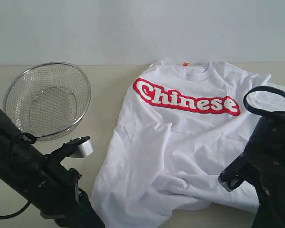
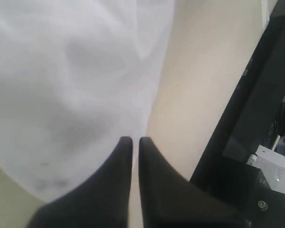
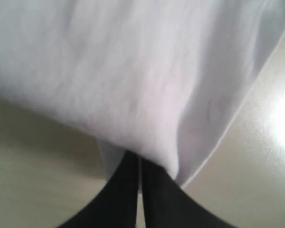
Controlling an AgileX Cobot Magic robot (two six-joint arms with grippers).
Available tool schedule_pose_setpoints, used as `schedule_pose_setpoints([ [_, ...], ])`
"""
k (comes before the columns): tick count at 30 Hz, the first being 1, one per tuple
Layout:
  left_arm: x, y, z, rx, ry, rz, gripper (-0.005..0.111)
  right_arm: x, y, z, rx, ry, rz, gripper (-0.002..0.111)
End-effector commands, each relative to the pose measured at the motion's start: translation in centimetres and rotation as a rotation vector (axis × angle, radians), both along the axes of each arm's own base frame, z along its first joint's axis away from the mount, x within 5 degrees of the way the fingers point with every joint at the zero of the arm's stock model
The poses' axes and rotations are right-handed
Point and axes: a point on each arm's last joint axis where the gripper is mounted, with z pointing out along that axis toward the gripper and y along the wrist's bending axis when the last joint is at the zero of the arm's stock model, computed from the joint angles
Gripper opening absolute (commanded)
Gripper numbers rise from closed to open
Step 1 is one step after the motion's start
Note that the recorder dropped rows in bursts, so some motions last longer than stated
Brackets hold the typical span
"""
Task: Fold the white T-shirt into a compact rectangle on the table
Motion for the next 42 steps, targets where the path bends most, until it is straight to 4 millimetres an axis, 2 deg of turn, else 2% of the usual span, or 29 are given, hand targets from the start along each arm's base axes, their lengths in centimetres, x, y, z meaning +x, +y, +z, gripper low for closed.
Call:
schedule_pose_setpoints([
  [1, -0.3, 0.0, 0.0, 0.000, 0.001, -0.023, 0.005, 0.5, 0.1, -0.1, 0.017, -0.058, -0.001, 0.000],
  [13, -0.3, 0.0, 0.0, 0.000, 0.001, -0.023, 0.005, 0.3, 0.0, -0.1, 0.004, -0.031, -0.002, 0.000],
  [27, -0.3, 0.0, 0.0, 0.000, 0.001, -0.023, 0.005, 0.2, 0.7, -0.4, 0.085, -0.042, -0.023, 0.000],
  [30, -0.3, 0.0, 0.0, 0.000, 0.001, -0.023, 0.005, -0.2, 0.6, -1.0, 0.099, -0.045, -0.013, 0.000],
  [37, -0.3, 0.0, 0.0, 0.000, 0.001, -0.023, 0.005, -0.7, 0.2, -1.8, 0.058, 0.019, -0.013, 0.000],
  [42, -0.3, 0.0, 0.0, 0.000, 0.001, -0.023, 0.005, -1.5, -0.1, -2.1, 0.015, 0.135, 0.018, 0.000],
])
